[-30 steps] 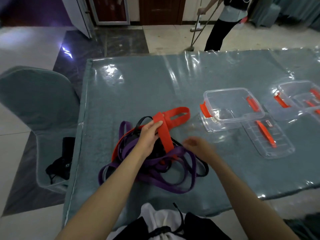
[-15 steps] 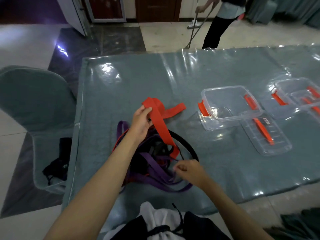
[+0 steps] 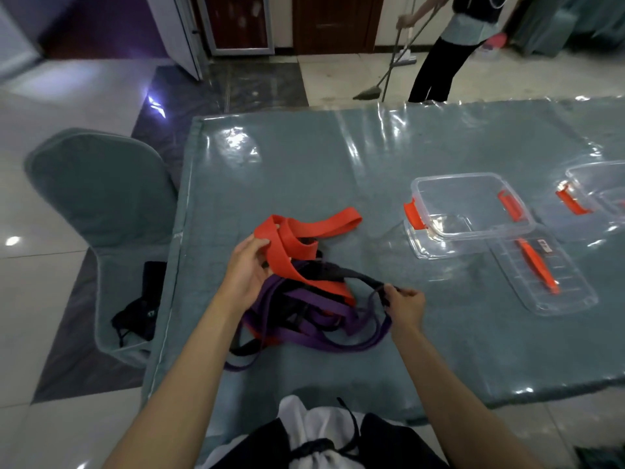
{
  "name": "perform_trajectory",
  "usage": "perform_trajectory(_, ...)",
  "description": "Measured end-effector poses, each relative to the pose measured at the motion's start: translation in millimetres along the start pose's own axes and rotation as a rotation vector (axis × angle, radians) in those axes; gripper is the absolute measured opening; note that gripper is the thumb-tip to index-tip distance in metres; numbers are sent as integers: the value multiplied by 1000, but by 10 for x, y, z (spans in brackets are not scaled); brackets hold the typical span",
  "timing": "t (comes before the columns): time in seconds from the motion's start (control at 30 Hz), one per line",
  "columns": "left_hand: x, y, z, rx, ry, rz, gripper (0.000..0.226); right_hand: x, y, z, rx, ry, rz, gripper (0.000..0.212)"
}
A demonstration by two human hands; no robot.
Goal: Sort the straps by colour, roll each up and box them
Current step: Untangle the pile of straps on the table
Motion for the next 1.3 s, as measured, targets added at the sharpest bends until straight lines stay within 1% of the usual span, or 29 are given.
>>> perform_trajectory(0.03,7,-12,1,-8,1,14,35,-33,16,14,-43,88,132,37)
perform_trajectory(0.07,11,-14,7,-13,1,33,36,-64,30,28,-123,147,169,36)
perform_trajectory(0.1,14,-3,19,-16,1,54,36,-121,28,33,-193,139,46,28)
perform_trajectory(0.13,21,15,32,-19,1,77,37,-185,15,43,-219,54,-202,16)
perform_trajectory(0.17,30,39,46,-25,1,96,37,-264,-22,64,-185,-84,-487,12)
perform_trajectory(0.2,39,62,63,-34,2,110,36,-340,-69,108,-94,-237,-704,14)
perform_trajectory(0.23,45,88,83,-43,3,118,36,-423,-93,134,-50,-365,-781,10)
perform_trajectory(0.27,55,113,101,-51,5,123,35,-471,-99,188,-67,-465,-797,15)
perform_trajectory(0.3,66,145,119,-55,7,124,35,-500,-90,238,-150,-513,-829,36)
perform_trajectory(0.33,76,176,138,-56,6,122,35,-484,-68,288,-300,-505,-854,56)
perform_trajectory(0.37,83,208,158,-56,3,119,36,-460,-50,304,-435,-451,-867,69)
perform_trajectory(0.43,87,262,198,-58,1,116,37,-382,11,302,-665,-376,-880,74)
perform_trajectory(0.47,91,278,215,-60,2,117,36,-330,41,313,-750,-365,-875,74)
perform_trajectory(0.5,94,291,232,-63,3,120,36,-307,66,313,-793,-363,-887,75)
perform_trajectory(0.53,102,296,252,-67,4,122,36,-296,95,323,-792,-365,-916,77)
perform_trajectory(0.57,106,297,273,-73,5,125,36,-305,128,349,-747,-379,-974,75)
perform_trajectory(0.6,111,293,293,-80,6,132,36,-329,152,395,-680,-430,-1047,67)
perform_trajectory(0.67,109,280,330,-94,12,156,35,-402,200,458,-525,-556,-1195,38)
perform_trajectory(0.7,102,270,346,-95,14,172,34,-444,228,479,-463,-595,-1209,28)
perform_trajectory(0.73,97,260,362,-95,19,192,33,-494,256,479,-423,-614,-1164,23)
perform_trajectory(0.8,84,264,388,-102,35,250,32,-605,328,462,-392,-626,-990,18)
perform_trajectory(0.87,75,308,405,-137,68,304,29,-717,435,418,-458,-630,-822,19)
perform_trajectory(0.97,38,423,444,-155,124,386,22,-836,654,301,-598,-666,-665,18)
perform_trajectory(1.07,-27,543,475,-143,117,366,21,-873,843,136,-641,-595,-514,15)
perform_trajectory(1.13,-56,581,512,-179,107,362,17,-840,917,47,-662,-469,-391,11)
perform_trajectory(1.17,-63,585,528,-199,99,373,16,-811,946,-17,-706,-382,-295,10)
perform_trajectory(1.23,-92,584,551,-217,93,431,18,-742,975,-144,-791,-112,-17,13)
perform_trajectory(1.27,-121,583,554,-221,98,471,19,-710,979,-193,-811,29,107,23)
perform_trajectory(1.3,-162,588,554,-229,109,508,20,-680,978,-218,-820,125,186,40)
Point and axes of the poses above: each hand's wrist, its own z-axis towards the middle knuckle, its own y-axis out of the palm, x = y × z, the point moved 2 cm from there along z, towards the middle knuckle, and after that the axes turned 1 degree about z, right-handed, at the moved point
